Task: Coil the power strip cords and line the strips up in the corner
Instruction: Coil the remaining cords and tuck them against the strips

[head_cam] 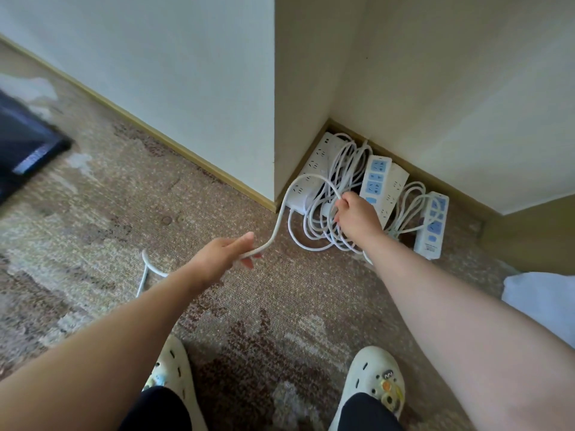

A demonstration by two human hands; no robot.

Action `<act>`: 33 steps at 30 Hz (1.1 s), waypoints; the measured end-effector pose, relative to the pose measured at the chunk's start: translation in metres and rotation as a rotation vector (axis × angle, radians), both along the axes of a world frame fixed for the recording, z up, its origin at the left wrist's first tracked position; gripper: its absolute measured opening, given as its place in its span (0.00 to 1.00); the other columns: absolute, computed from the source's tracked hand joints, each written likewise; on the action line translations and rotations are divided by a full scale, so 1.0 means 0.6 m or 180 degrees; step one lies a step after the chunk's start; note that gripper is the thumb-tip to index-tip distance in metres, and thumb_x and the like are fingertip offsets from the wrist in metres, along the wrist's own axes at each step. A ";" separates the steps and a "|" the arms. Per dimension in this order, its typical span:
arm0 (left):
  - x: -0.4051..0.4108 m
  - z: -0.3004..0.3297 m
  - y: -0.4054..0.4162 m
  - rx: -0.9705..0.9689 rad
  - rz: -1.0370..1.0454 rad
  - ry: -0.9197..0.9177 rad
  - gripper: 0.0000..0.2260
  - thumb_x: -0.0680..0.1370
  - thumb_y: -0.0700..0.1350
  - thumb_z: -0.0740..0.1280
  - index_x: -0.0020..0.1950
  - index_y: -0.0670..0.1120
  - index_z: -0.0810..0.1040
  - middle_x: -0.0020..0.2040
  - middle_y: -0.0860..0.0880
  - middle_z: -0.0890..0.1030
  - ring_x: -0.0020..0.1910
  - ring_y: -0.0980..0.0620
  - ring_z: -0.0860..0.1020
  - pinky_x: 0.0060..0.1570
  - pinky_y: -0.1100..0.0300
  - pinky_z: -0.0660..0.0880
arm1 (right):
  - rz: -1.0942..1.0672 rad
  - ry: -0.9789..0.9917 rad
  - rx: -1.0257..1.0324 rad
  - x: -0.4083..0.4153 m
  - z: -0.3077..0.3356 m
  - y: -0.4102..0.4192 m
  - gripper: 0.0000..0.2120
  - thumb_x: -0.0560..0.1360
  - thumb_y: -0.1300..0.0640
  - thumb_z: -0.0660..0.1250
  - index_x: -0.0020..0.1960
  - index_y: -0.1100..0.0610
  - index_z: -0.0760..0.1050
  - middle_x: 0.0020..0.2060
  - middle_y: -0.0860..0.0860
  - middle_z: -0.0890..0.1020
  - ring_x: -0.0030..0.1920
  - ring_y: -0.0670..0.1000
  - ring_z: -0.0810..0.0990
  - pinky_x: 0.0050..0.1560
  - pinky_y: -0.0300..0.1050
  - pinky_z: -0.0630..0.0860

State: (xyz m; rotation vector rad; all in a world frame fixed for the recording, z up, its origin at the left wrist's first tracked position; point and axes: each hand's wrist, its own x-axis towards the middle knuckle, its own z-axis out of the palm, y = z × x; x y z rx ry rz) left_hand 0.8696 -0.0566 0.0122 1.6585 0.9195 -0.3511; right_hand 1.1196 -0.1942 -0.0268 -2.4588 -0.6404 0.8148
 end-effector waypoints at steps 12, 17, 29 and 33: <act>0.135 0.001 -0.059 0.0583 -0.0461 -0.0309 0.12 0.83 0.45 0.57 0.45 0.41 0.75 0.34 0.51 0.72 0.28 0.55 0.68 0.28 0.65 0.66 | -0.1193 0.1156 0.1025 -0.001 -0.017 0.008 0.12 0.83 0.58 0.54 0.48 0.57 0.75 0.32 0.51 0.81 0.34 0.50 0.79 0.42 0.47 0.75; 0.214 -0.032 -0.084 0.1417 -0.0806 -0.0081 0.08 0.83 0.44 0.55 0.49 0.44 0.72 0.41 0.45 0.78 0.37 0.44 0.76 0.36 0.52 0.74 | -0.1428 0.1720 0.1279 0.009 -0.027 0.004 0.17 0.84 0.54 0.53 0.52 0.62 0.78 0.37 0.53 0.86 0.35 0.49 0.82 0.41 0.45 0.75; 0.203 -0.125 -0.092 0.1206 -0.0997 -0.0330 0.12 0.83 0.48 0.56 0.42 0.53 0.74 0.36 0.49 0.78 0.31 0.51 0.74 0.30 0.61 0.69 | -0.1492 0.1644 0.1536 -0.001 -0.084 0.023 0.14 0.84 0.53 0.57 0.46 0.56 0.78 0.30 0.49 0.75 0.29 0.46 0.76 0.43 0.48 0.74; 0.076 -0.155 -0.029 0.1031 -0.1278 -0.0099 0.09 0.82 0.51 0.58 0.45 0.57 0.75 0.34 0.55 0.75 0.29 0.57 0.72 0.33 0.59 0.72 | -0.1902 0.1674 0.1826 0.040 -0.085 0.027 0.14 0.84 0.53 0.57 0.51 0.60 0.78 0.28 0.49 0.73 0.27 0.48 0.74 0.37 0.45 0.76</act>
